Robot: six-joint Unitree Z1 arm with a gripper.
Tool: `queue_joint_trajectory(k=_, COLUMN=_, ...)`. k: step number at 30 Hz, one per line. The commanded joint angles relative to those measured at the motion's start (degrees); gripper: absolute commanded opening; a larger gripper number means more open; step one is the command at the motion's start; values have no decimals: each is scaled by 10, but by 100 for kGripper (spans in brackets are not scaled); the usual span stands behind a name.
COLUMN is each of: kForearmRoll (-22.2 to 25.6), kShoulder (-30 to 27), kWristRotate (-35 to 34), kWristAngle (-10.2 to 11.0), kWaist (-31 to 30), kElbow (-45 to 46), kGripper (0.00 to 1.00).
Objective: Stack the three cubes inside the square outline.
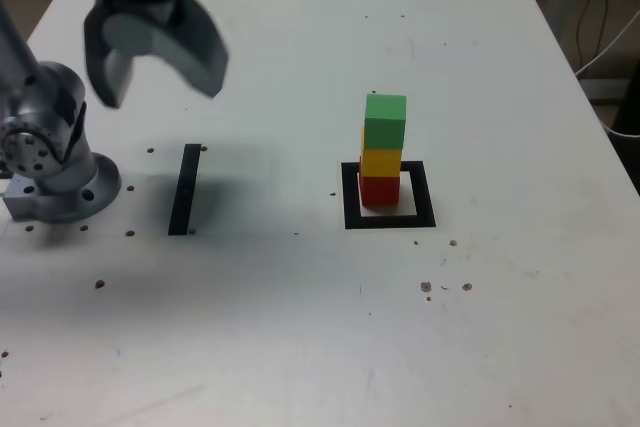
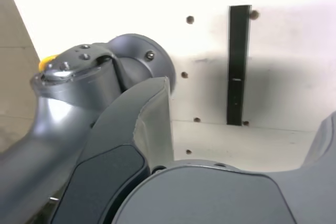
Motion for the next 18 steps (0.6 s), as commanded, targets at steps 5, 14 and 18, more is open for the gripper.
queue_joint_trajectory(k=5, kForearmRoll=-34, kShoulder=-17, kWristRotate=4, kWristAngle=-16, kWaist=2, kElbow=43, kGripper=100)
queue_joint_trajectory(k=14, kForearmRoll=-101, kShoulder=-18, kWristRotate=-11, kWristAngle=-32, kWaist=1, kElbow=93, kGripper=100)
queue_joint_trajectory(k=18, kForearmRoll=-116, kShoulder=-17, kWristRotate=-9, kWristAngle=-30, kWaist=0, kElbow=102, kGripper=100)
